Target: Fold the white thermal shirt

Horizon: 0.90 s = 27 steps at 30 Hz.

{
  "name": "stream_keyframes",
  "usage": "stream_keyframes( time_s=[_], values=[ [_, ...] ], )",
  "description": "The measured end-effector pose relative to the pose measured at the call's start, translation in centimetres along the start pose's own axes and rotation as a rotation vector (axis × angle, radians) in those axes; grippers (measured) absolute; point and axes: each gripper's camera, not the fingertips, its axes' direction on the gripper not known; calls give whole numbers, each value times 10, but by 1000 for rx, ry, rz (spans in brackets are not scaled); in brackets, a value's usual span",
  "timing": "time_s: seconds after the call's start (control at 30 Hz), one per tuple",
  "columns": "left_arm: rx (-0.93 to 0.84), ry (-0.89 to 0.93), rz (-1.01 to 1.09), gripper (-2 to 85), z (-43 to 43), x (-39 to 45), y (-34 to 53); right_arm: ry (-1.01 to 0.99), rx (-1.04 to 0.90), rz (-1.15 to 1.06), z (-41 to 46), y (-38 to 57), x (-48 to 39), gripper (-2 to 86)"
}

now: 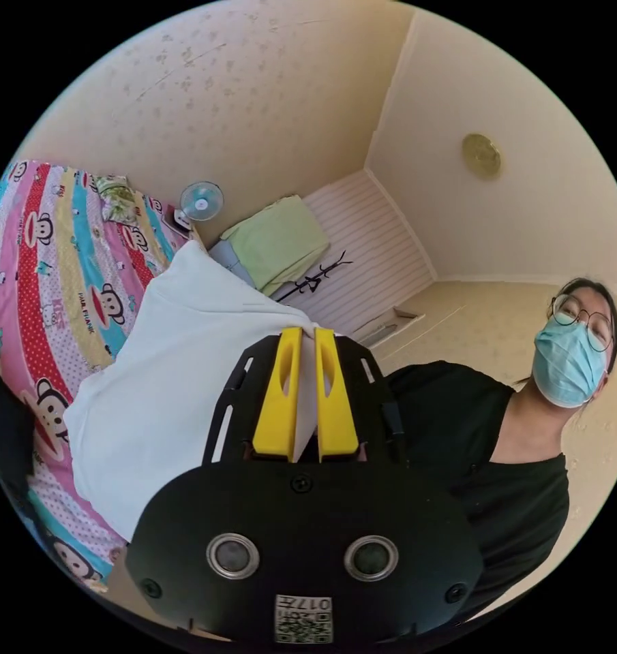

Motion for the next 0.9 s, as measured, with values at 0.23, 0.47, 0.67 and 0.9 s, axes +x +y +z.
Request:
stream_keyframes(
  time_s=[0.23, 0.47, 0.67, 0.9],
  values=[
    [-101, 153, 59, 21, 187, -22, -54, 529, -66, -206, 4, 17, -205, 5],
    [-43, 41, 152, -1, 225, -37, -88, 991, -321, -198, 60, -47, -272, 6],
    [0, -104, -45, -3, 209, -140, -79, 945, -319, 31, 15, -76, -191, 13],
    [-156, -384, -683, -9, 190, -315, 23, 1070, -202, 869, -107, 53, 13, 57]
  ],
)
